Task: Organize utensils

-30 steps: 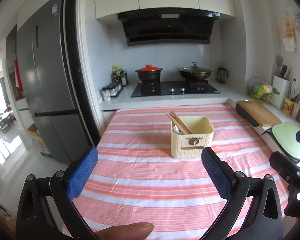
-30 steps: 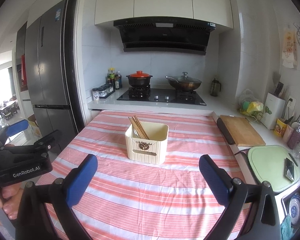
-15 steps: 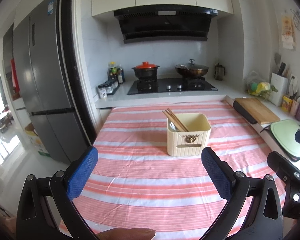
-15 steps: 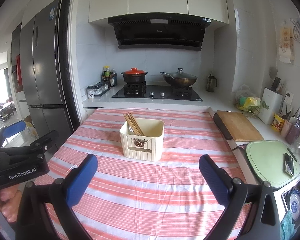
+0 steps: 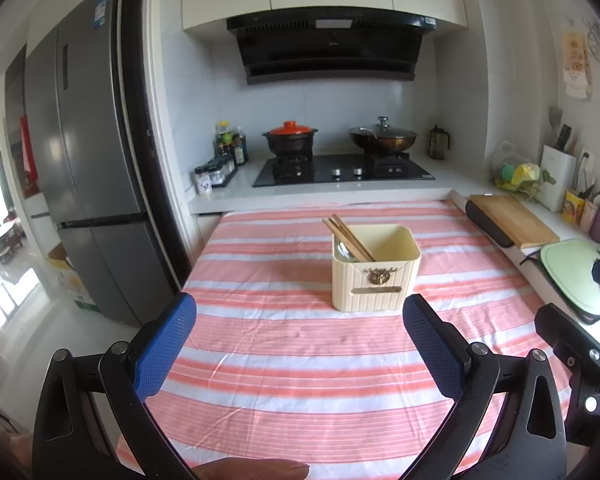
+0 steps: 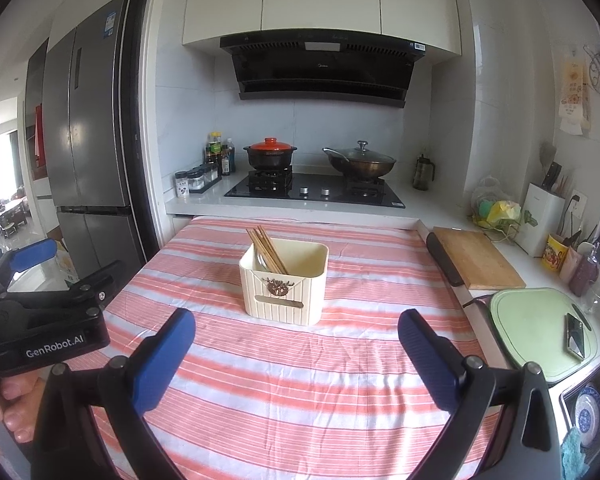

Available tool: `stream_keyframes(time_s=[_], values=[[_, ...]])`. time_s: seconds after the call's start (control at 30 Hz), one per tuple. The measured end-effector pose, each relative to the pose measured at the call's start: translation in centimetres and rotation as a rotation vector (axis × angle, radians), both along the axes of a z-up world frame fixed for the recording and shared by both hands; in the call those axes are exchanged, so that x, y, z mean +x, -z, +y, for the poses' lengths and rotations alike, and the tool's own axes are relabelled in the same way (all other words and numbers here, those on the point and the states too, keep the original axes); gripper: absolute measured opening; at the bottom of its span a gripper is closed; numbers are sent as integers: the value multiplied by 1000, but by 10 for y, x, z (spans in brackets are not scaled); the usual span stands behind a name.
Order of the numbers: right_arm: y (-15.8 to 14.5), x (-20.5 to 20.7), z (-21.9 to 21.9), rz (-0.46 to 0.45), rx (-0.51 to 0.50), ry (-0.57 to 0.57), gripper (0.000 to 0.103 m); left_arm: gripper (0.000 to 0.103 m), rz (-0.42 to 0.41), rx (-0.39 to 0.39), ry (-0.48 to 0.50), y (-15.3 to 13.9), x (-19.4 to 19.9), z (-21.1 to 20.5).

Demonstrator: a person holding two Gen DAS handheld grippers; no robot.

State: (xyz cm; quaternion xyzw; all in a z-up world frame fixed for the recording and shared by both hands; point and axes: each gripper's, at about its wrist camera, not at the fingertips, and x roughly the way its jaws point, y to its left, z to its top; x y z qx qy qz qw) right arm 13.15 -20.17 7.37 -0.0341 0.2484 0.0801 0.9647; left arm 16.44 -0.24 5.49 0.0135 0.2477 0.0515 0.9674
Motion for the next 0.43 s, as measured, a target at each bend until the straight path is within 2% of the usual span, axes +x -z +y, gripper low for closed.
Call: stream_keyframes(time_s=[0.43], values=[[2,-1,-4,3,-9,6,103,103,-19,-23,8,0,-4,2]])
